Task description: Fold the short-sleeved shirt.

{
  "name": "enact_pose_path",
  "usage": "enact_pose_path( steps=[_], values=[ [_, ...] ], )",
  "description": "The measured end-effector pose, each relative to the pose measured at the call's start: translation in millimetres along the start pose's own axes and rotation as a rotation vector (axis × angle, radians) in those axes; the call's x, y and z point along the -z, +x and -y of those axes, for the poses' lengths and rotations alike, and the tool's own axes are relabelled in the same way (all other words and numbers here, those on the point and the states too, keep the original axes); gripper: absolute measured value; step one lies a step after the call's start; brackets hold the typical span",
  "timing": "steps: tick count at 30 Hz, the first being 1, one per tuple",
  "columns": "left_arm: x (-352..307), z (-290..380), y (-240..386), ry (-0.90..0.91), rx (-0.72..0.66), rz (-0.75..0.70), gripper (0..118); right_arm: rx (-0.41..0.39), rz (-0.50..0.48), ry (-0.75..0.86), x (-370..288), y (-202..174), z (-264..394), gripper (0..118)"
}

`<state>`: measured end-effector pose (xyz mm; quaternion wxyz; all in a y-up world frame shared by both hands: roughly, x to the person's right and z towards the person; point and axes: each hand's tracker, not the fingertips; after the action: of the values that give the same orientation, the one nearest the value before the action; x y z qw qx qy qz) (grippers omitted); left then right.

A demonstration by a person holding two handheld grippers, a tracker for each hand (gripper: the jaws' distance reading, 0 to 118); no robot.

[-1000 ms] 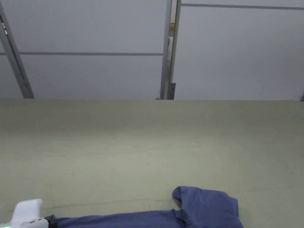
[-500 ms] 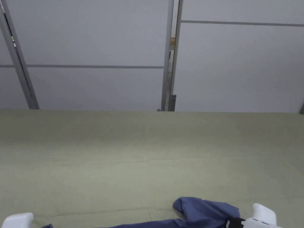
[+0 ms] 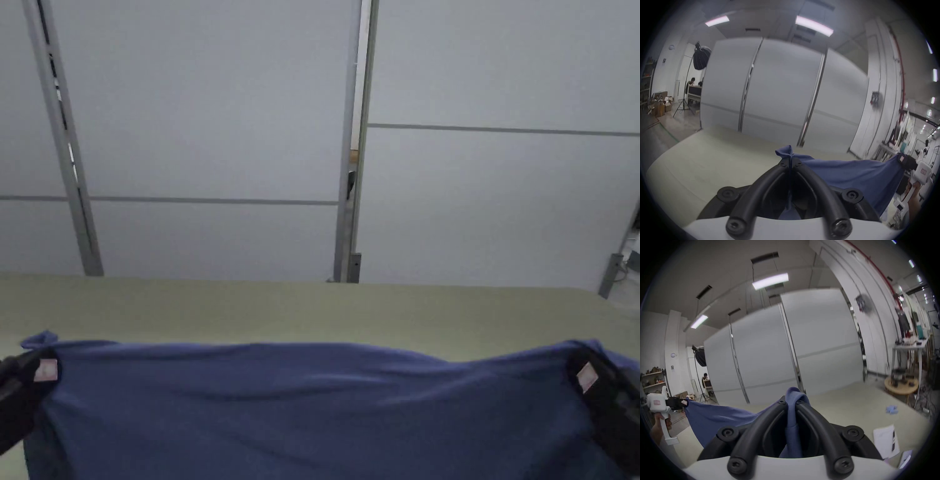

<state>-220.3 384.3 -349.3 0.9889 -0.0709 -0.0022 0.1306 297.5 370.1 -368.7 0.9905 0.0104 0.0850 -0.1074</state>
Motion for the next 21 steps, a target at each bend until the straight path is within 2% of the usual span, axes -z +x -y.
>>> enact_pose_path(
  steps=[4,8,14,21],
  values=[
    [-33.8,-45.0,15.6,0.107,-0.016,0.039,0,-0.025,-0.040,0.104,-18.7,-12.1,-52.6,4],
    [-31.7,-74.8,17.5,0.143,-0.021,0.049,0,-0.035,-0.045,0.126,-3.9,-18.7,-84.5,4],
    [24.0,-106.8,8.1,0.132,-0.041,0.053,0,-0.058,-0.067,0.130,58.4,-39.3,-109.3,4],
    [115.4,-143.2,-9.5,0.137,-0.089,0.030,0,-0.087,-0.068,0.187,163.2,-56.5,-134.5,4]
  ],
)
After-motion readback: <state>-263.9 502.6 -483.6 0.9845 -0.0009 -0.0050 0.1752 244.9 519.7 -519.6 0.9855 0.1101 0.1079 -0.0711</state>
